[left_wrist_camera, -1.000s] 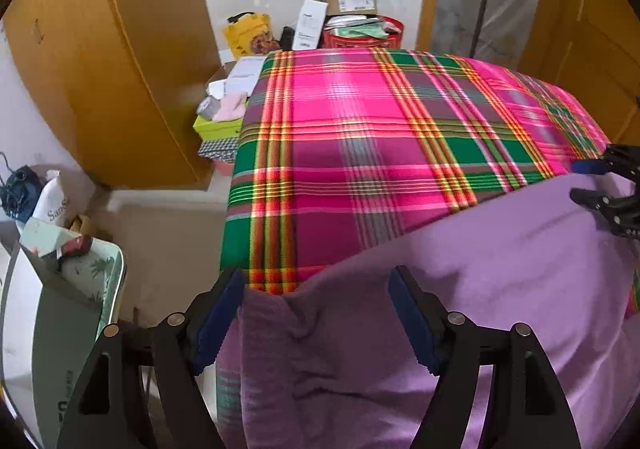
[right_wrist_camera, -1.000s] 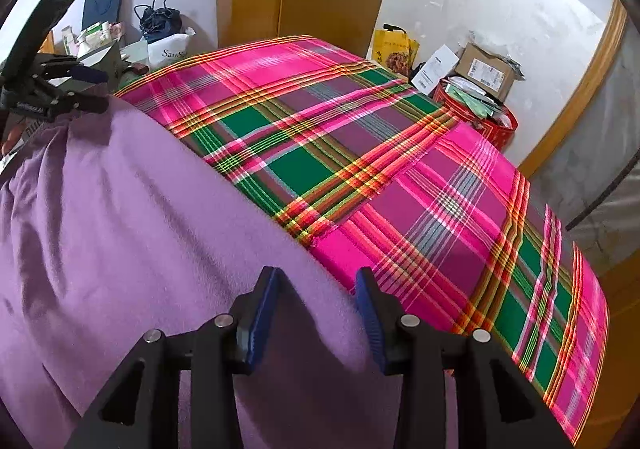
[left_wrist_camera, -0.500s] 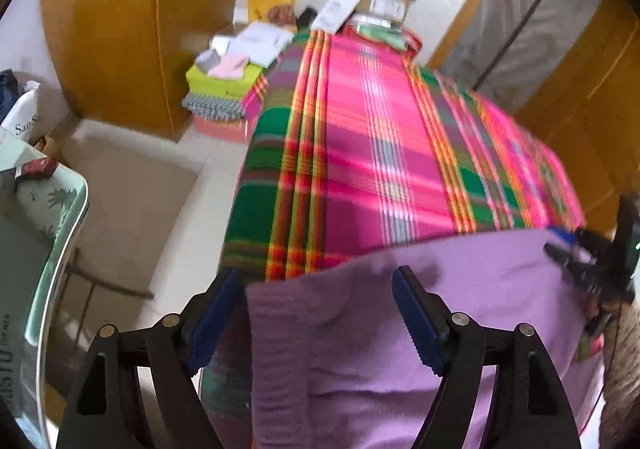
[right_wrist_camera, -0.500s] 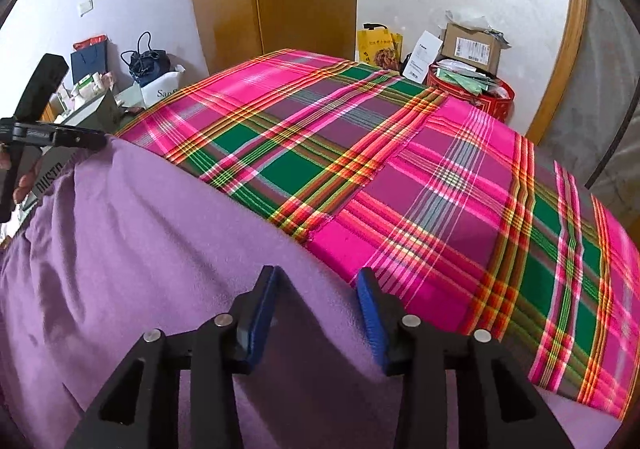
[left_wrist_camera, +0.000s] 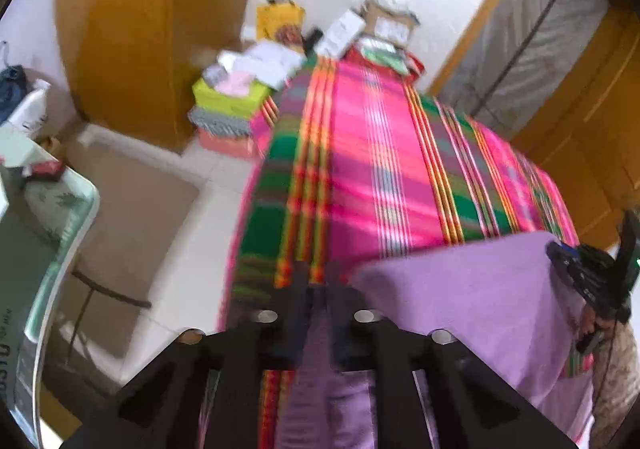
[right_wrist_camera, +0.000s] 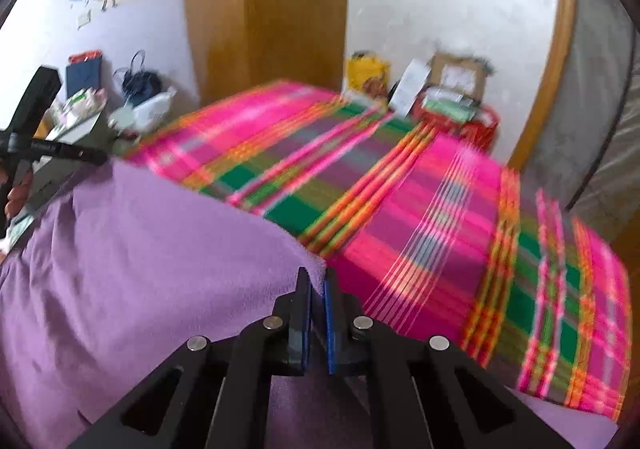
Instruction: Fold clothes
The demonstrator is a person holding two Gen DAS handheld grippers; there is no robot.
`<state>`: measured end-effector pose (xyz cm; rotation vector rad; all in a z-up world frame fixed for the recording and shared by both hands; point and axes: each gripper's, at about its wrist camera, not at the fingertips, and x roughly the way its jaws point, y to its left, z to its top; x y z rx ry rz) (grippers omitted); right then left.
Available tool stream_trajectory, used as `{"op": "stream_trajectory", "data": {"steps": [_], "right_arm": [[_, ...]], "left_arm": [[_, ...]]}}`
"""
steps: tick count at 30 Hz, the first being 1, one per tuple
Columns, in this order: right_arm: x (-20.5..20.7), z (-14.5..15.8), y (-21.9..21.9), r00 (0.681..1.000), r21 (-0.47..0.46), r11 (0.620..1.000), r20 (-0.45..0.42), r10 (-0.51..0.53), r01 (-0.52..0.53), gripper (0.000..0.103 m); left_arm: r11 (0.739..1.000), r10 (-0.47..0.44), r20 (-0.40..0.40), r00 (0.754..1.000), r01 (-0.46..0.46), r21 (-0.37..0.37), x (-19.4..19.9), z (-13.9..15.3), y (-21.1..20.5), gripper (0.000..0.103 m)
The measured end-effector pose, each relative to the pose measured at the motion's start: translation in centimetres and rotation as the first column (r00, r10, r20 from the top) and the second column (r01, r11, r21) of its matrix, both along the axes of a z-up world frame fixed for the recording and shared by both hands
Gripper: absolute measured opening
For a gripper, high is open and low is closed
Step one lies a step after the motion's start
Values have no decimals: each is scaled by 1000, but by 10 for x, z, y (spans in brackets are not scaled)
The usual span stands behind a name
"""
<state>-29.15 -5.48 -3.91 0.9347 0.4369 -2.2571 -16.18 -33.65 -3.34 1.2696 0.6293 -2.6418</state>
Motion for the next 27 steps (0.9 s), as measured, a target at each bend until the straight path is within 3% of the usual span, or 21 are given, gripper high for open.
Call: {"op": "stream_trajectory", "data": {"steps": [3, 7, 8, 9, 11, 12, 18, 27], "right_arm": [[-1, -4, -9, 1000, 60, 998, -17, -1, 2, 6], [-5, -20, -16, 1000, 104, 994, 7, -22, 21, 6], [-6, -22, -16, 1000, 104, 994, 11, -27, 26, 7], [-6, -24, -15, 999, 105, 994, 15, -32, 31, 7], [-6, -25, -14, 999, 100, 994, 17, -38, 36, 8], [-6, -25, -13, 999, 100, 994, 18, -40, 38, 8], [-5, -25, -15, 999, 110, 993, 13, -50, 48, 9], [-5, -25, -17, 998, 119, 991, 8, -66, 64, 9]], "left_arm": [[999, 33, -18, 999, -33, -6, -1, 1, -5, 4], [1000, 10, 18, 1000, -10, 2, -2, -6, -6, 6], [1000, 15, 23, 1000, -15, 10, -1, -7, -9, 13], [999, 23, 21, 999, -24, 32, 1, -8, -13, 30], [995, 45, 13, 999, -46, 89, 5, -9, -22, 46], [991, 51, 7, 999, -51, 121, 7, -10, -25, 49], [985, -9, 60, 998, -1, 173, 6, -22, -19, 49], [962, -20, 51, 999, 6, 273, 16, -21, -14, 46]]}}
